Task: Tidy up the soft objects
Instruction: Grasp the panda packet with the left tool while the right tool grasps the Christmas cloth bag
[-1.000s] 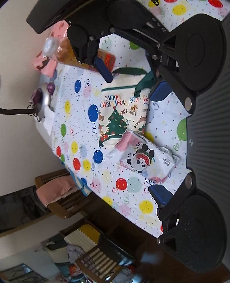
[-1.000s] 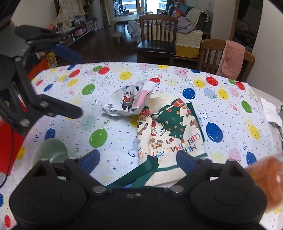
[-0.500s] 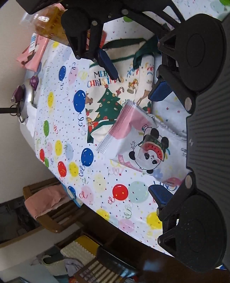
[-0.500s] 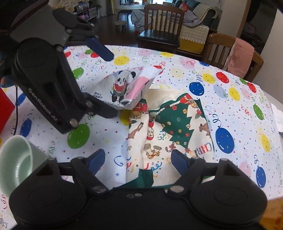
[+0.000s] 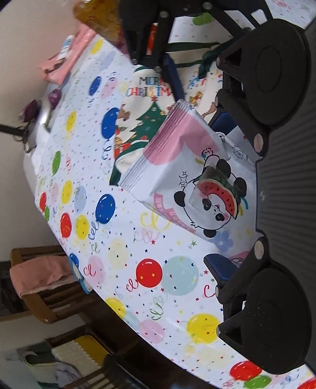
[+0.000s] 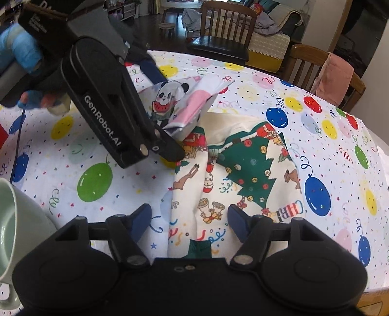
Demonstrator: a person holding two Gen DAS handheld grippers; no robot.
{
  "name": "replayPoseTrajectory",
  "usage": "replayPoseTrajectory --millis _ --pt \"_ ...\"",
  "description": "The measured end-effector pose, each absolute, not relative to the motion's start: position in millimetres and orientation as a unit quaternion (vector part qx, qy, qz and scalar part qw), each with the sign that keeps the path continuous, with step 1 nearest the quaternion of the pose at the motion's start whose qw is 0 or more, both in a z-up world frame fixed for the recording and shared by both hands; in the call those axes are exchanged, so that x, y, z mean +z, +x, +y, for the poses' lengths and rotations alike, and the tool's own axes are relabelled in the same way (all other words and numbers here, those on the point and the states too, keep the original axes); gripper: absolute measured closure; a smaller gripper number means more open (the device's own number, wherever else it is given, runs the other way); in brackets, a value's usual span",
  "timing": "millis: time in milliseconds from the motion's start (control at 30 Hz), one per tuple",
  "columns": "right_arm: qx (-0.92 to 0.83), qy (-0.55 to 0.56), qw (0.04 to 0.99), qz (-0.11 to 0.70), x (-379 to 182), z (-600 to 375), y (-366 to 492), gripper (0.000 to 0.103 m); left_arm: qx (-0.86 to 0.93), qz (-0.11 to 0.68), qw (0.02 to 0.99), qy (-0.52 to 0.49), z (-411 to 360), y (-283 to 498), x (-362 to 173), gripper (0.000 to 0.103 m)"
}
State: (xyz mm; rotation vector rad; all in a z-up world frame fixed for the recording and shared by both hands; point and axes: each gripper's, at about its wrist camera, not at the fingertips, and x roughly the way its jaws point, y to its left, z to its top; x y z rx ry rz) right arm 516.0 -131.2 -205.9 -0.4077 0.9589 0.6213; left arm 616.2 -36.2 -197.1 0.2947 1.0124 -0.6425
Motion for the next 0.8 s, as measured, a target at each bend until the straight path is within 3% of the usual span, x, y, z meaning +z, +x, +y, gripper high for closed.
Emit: replayPoseTrajectory --millis 233,300,433,500,567,800 --pt "0.286 -0.162 0.831 0.448 -206 -138 518 0.051 -0.270 0.490 0.826 0.074 -27 625 -195 0.003" --pt "0.280 -0.156 0.835 0.447 -205 -140 520 0.061 -0.256 0.497 0.828 0.041 -22 628 -193 0.005" --pt "0.280 -0.140 0.836 0.451 -204 -143 523 0.070 -0.226 0.501 0.835 0.032 -21 628 -189 0.010" --pt "0.282 -0.137 0.836 0.450 -203 -142 522 0.083 -0.211 0.505 0.836 0.023 -20 627 -188 0.011" --pt "0.283 -0.135 0.838 0.447 -201 -142 520 0.090 -0.194 0.509 0.839 0.002 -17 625 -187 0.012" --pt "0.273 -0.113 0.847 0.442 -187 -147 514 0.094 -0.163 0.505 0.847 -0.024 -14 610 -173 0.014"
